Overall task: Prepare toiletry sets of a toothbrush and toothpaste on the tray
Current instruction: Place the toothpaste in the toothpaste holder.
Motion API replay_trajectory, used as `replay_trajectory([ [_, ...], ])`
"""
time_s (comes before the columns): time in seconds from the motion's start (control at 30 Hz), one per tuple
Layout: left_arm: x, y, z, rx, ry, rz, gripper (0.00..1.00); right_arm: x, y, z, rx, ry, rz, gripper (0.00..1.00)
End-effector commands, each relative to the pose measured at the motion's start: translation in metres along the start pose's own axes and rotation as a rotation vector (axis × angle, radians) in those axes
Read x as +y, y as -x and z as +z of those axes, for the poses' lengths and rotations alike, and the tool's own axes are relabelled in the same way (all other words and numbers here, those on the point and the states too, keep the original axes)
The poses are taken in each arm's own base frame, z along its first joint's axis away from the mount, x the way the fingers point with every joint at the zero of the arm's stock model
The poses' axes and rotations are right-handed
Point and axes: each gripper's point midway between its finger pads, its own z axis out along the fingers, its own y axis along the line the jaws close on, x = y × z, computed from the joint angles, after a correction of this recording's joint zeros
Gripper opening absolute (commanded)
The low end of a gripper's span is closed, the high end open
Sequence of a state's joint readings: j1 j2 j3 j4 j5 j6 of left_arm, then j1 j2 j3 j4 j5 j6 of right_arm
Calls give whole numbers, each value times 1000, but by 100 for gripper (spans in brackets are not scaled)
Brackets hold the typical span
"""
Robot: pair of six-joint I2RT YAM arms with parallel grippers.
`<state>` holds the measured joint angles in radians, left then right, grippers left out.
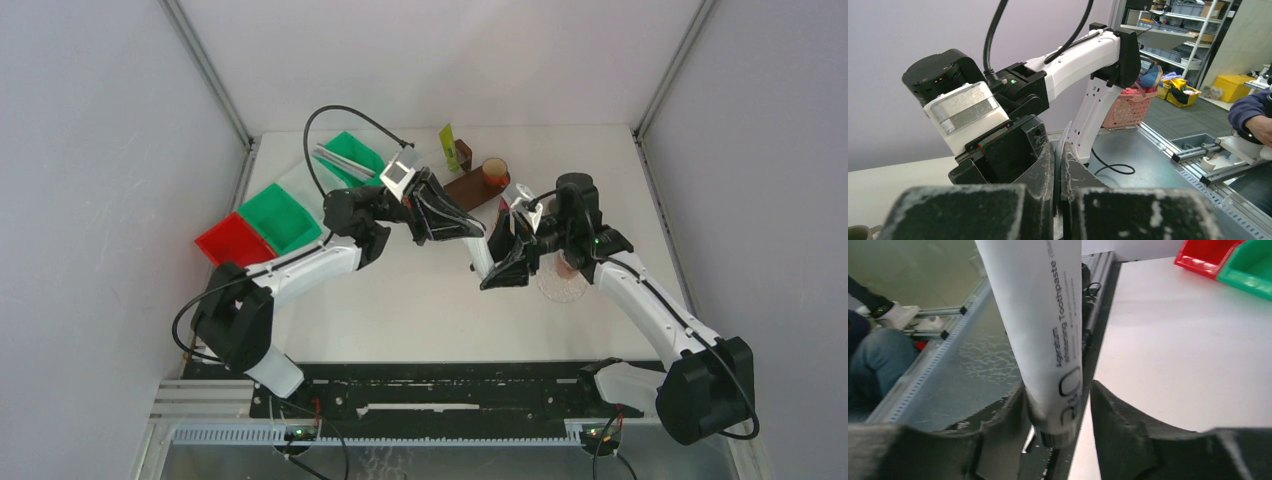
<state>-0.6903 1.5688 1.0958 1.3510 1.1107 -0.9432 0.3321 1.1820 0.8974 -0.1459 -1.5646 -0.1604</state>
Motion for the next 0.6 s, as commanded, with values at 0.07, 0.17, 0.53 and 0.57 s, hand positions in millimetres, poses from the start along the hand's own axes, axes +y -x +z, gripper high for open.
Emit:
replay_trajectory([
  [0.07, -2, 31, -16, -90, 79, 82, 0, -16, 16, -10, 7, -137, -128, 73],
  [0.17, 2, 31, -32, -114, 145, 86, 0, -22, 17, -17, 23, -199, -150, 82],
  [0.53, 42, 35, -107, -157, 588, 157, 0, -41, 26, -56, 49, -438, -227, 86],
  [0.57, 49, 33, -114, -140, 655, 167, 0, -41, 27, -58, 51, -450, -233, 86],
])
